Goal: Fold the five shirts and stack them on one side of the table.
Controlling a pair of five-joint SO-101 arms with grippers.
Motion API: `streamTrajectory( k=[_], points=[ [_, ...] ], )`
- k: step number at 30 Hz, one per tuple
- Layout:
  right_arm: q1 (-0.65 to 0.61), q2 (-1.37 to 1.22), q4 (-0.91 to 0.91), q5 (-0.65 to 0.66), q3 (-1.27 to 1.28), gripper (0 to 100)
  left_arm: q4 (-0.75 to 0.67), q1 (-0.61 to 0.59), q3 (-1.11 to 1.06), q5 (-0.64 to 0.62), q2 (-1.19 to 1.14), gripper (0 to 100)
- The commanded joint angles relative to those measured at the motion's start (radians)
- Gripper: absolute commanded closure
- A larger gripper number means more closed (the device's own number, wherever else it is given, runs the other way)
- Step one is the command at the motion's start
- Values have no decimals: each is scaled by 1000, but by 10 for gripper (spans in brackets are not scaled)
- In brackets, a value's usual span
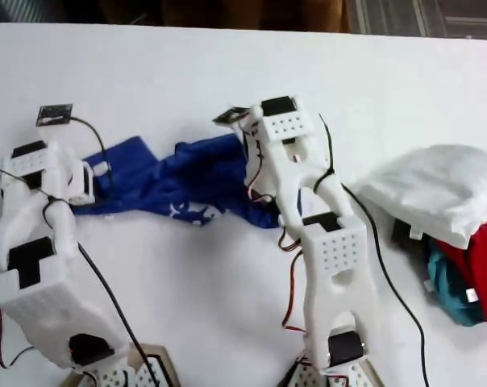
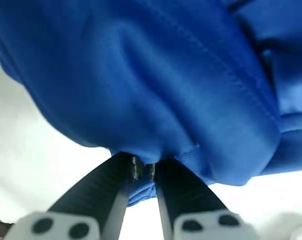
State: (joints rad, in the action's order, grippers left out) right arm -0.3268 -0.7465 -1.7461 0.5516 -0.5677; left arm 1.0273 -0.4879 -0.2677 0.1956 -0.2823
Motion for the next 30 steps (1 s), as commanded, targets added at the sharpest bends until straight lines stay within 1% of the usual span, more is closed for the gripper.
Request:
streamTrajectory(
  k=[1, 3, 6, 9, 12, 17, 23, 30],
  points=[
    [-5, 79, -22, -2, -40, 981, -8, 72, -13, 3, 37, 894],
    [-2, 81, -22, -2, -40, 981, -8, 80, -10, -20, 38, 976],
    [-1, 81, -22, -2, -40, 981, -6, 74, -10, -100, 48, 967],
    [-1, 102, -22, -3, -37, 981, 25, 74, 5, -123, 51, 973],
    [1, 156, -22, -3, -37, 981, 117, 74, 79, -127, 51, 973],
    [1, 275, -22, -5, -37, 981, 322, 55, 309, -204, 51, 973],
    [1, 429, -22, -6, -34, 981, 534, 21, 576, -222, 51, 973],
    [15, 593, -22, -6, -32, 981, 738, -11, 871, -222, 51, 973]
  ],
)
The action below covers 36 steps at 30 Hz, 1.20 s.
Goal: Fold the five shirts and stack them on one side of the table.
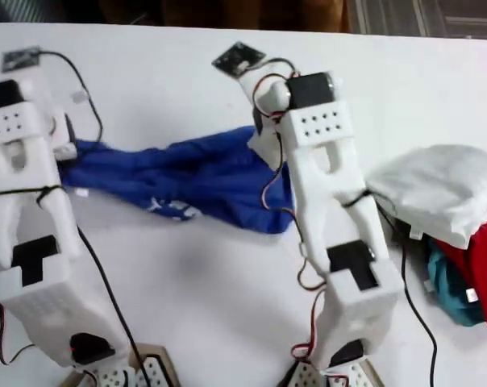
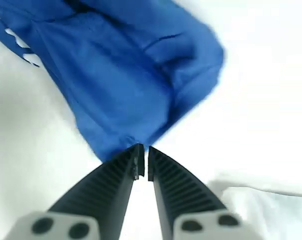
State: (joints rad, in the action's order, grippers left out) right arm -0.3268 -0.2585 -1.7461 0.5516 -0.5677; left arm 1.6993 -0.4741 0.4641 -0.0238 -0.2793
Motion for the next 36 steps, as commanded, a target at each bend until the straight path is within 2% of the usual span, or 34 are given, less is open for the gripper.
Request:
streamTrajectory(
  k=[1, 14, 19, 23, 29, 36],
  points=[
    [16, 122, -22, -6, -32, 981, 83, -26, 170, -2, 48, 973],
    [-27, 114, 15, 2, 339, 966, 78, -26, 189, -2, 35, 973],
    [-44, 59, 58, 2, 348, 879, 55, -32, 173, 3, 35, 973],
    [-88, 27, 94, 2, 348, 827, -29, -61, 76, 3, 37, 973],
    [-150, -25, 119, 2, 350, 824, -95, -94, -50, 3, 37, 973],
    [-208, -104, 113, 2, 354, 823, -121, -101, -68, 3, 37, 973]
  ],
)
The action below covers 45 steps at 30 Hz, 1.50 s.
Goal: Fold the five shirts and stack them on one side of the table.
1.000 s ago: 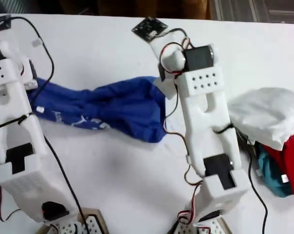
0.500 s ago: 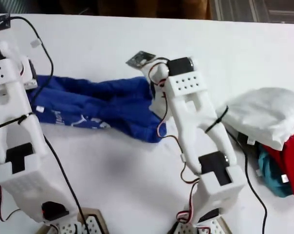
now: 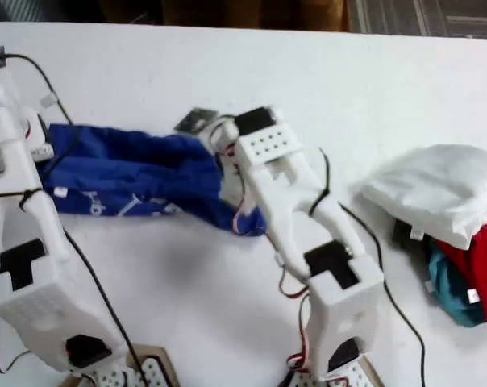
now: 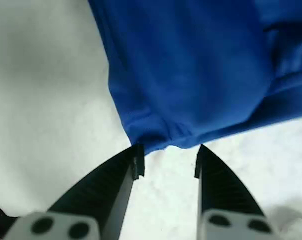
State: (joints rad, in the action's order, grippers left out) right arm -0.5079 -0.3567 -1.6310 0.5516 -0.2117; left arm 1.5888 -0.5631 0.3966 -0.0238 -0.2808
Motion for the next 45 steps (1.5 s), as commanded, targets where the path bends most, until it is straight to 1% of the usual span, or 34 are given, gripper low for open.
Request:
streamTrajectory(
  k=[1, 5, 9, 14, 15, 17, 18, 19, 22, 26, 31, 34, 39, 42, 45],
  points=[
    [-39, -15, -2, 2, -2, 823, -11, -12, -1, 3, 38, 973],
    [-71, -81, 15, 2, -2, 823, -11, -11, -2, 3, 38, 973],
    [-54, -185, 51, 2, -6, 823, -11, -12, -2, 3, 38, 973],
    [-44, -283, 54, 2, -8, 832, -11, -12, -2, 5, 38, 973],
    [-42, -292, 54, 2, -8, 855, -11, -12, -1, 5, 38, 973],
    [-42, -302, 54, 2, -8, 961, -11, -12, 1, 5, 38, 973],
    [-42, -303, 61, -2, -8, 995, -11, -12, 1, 5, 38, 973],
    [-42, -303, 62, -2, -8, 967, -11, -12, 1, 5, 38, 973],
    [-41, -288, 59, 0, -15, 981, -9, -12, 1, 5, 38, 973],
    [-31, -234, -15, -6, -81, 981, -6, -12, 5, 5, 46, 973],
    [13, -96, -131, -8, -226, 981, 0, -14, 8, 2, 51, 973],
    [44, 24, -139, -8, -272, 981, 14, -12, 8, 0, 94, 973],
    [54, 211, -137, -6, -272, 981, 9, -9, 5, 3, 213, 972],
    [54, 225, -137, -6, -232, 981, 5, -8, -2, 5, 245, 971],
    [54, 185, -114, -9, -127, 981, 9, -8, -2, 5, 245, 971]
  ],
)
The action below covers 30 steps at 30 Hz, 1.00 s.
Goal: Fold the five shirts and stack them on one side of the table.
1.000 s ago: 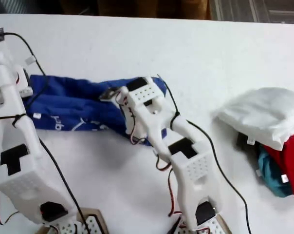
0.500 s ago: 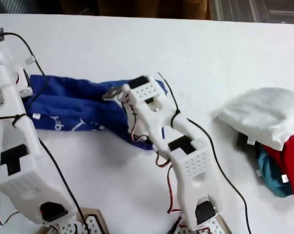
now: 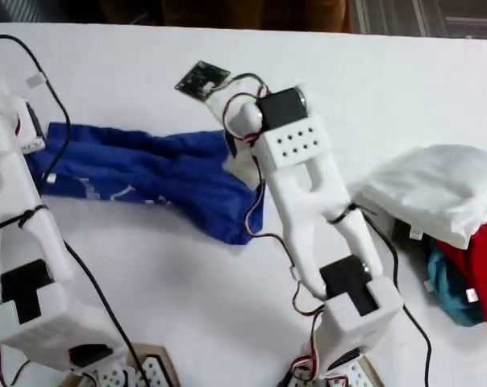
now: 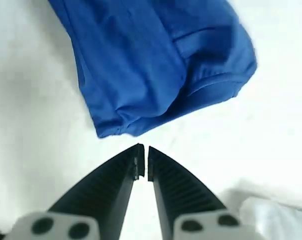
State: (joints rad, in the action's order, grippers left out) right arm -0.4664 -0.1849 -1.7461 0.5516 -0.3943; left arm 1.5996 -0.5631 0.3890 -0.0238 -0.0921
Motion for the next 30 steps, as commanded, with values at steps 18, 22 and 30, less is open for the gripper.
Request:
streamTrajectory(
  k=[18, 22, 30],
  points=[
    [-27, -321, 268, -107, 166, 776, -6, -8, 4, 6, 54, 971],
    [-74, -361, 298, -109, 166, 776, -6, -8, 4, 6, 54, 971],
    [-88, -475, 343, -117, 166, 975, -6, -9, 4, 6, 54, 971]
  ],
)
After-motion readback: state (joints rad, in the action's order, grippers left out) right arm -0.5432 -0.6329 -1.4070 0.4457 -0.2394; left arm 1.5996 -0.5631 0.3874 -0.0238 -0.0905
